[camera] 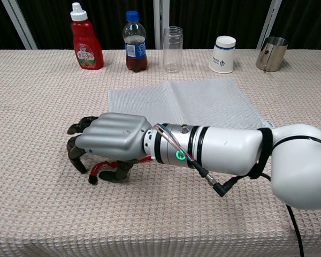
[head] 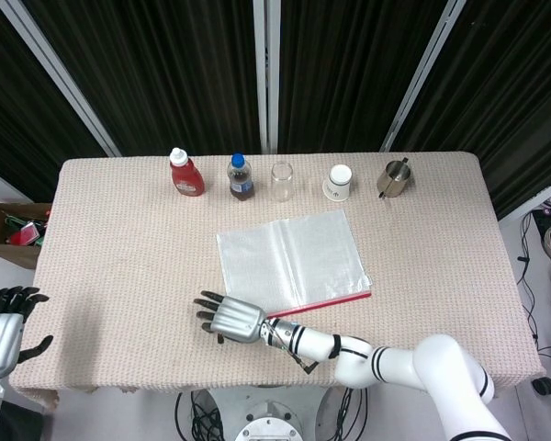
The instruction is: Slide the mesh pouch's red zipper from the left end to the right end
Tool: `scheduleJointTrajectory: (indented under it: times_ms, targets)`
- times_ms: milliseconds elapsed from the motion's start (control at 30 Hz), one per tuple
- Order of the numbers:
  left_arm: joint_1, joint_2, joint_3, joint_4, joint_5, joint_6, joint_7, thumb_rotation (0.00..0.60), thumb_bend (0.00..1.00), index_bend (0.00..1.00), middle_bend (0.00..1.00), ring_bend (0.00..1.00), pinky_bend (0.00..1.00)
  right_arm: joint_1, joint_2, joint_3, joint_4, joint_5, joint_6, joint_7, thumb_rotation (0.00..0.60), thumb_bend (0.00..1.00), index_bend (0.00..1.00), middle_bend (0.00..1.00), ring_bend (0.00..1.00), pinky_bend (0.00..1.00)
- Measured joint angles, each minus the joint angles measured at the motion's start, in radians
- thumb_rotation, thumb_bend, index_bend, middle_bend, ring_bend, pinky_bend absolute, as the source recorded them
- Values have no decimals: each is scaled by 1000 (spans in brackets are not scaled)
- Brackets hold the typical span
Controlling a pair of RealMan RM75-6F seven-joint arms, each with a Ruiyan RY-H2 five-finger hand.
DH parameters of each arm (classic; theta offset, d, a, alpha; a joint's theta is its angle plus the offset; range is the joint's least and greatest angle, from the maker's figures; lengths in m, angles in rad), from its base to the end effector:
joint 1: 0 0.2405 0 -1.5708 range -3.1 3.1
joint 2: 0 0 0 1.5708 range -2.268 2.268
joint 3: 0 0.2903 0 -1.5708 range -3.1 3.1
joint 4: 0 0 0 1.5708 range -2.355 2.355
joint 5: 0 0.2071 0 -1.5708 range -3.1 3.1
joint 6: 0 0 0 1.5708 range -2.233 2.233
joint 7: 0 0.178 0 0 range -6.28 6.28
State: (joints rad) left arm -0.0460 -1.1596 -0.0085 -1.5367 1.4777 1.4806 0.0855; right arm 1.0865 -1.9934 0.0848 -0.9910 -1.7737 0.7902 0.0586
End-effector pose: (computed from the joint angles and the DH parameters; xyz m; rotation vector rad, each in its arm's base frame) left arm -0.3679 0.1955 0.1636 -1.4052 -0.8770 -0.7461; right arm -0.0069 -0.3313 -0.2003 2.6167 -0.4089 1.1343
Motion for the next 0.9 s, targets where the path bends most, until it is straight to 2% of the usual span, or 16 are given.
scheduleJointTrajectory:
  times_ms: [333,667,900]
  targets:
    - [-5,-1,-2,2,3,-7,-5,600,161,302,199,138,139,18,-25,-23,38,18,36,31,600,386,525,239,0,32]
    - [-8,-2,-2,2,5,-12,-8,600,160,302,199,138,139,27,-53,-34,69,24,74,45,600,453,699,307,0,3]
    - [-26,3,0,1,22,-34,-39,600,158,302,199,138,139,20,-54,-44,75,5,160,68,600,477,856,349,3,3]
